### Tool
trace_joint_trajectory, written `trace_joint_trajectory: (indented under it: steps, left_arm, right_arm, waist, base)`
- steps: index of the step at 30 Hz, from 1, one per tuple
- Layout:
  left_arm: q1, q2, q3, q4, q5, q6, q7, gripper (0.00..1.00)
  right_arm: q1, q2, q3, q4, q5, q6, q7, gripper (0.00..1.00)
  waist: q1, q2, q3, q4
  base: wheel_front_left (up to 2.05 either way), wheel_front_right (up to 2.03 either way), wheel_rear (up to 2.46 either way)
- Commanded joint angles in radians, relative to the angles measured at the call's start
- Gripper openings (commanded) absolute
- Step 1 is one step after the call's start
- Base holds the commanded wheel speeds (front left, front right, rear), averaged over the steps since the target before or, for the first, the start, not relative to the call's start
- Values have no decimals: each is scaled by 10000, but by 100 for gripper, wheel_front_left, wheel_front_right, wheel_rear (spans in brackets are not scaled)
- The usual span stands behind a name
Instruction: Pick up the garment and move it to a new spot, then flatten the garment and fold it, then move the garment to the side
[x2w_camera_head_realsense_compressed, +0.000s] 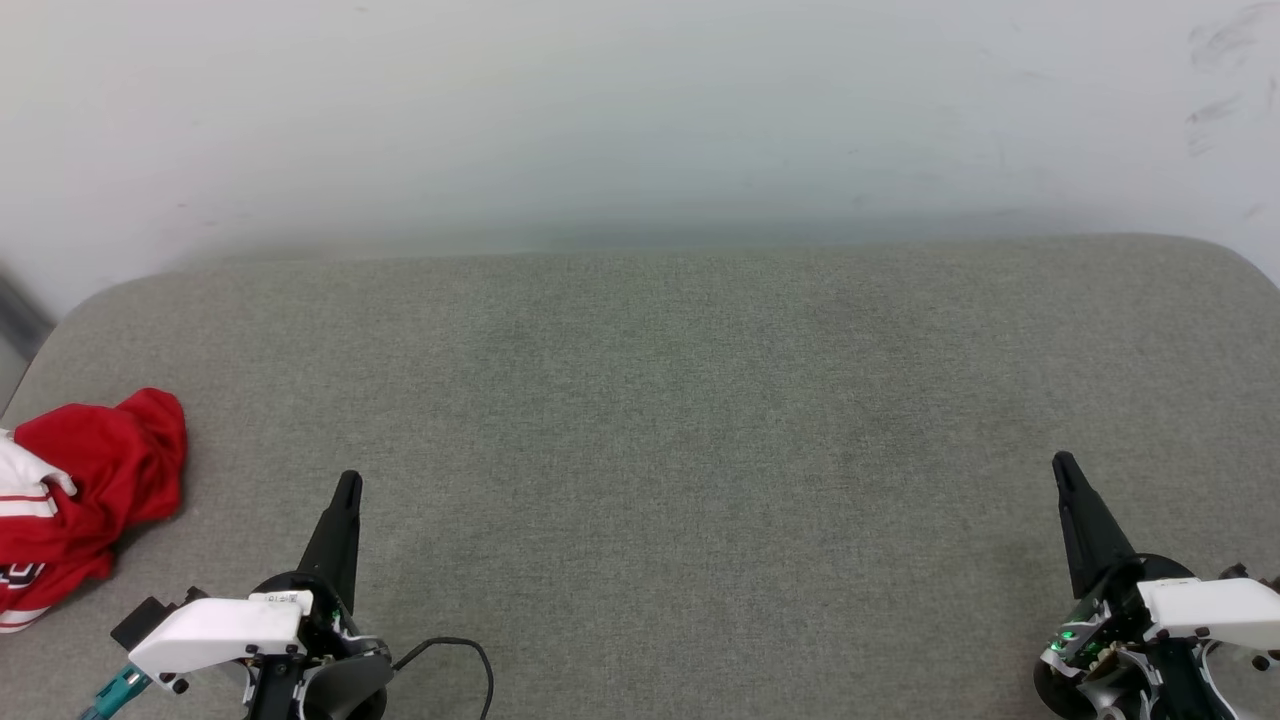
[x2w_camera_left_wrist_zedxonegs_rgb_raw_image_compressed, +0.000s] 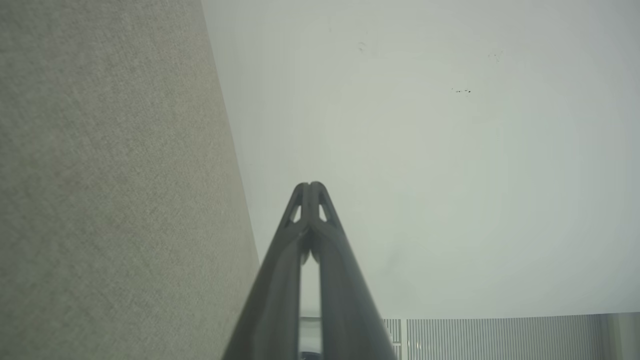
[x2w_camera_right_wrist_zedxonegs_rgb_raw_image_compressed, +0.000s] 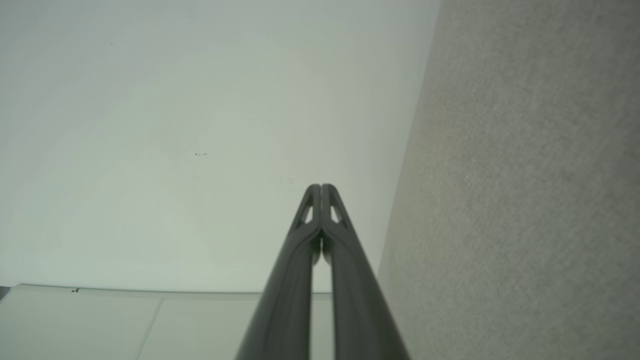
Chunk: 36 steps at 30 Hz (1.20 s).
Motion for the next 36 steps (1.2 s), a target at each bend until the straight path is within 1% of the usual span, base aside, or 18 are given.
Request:
trace_joint_trajectory:
  steps: [1,36]
  left_arm:
    - [-58,-13,16,-10,7,-20,16,0]
    - [-58,-13,16,-11,7,-20,15,0]
  right_arm:
    - [-124,46,5,6,-43,-3,8,0]
    - [-124,45,6,6,-42,-3,6,0]
  waist:
    - [0,0,0,0]
    - [0,0,0,0]
  base:
    - [0,0,0]
    - [0,0,0]
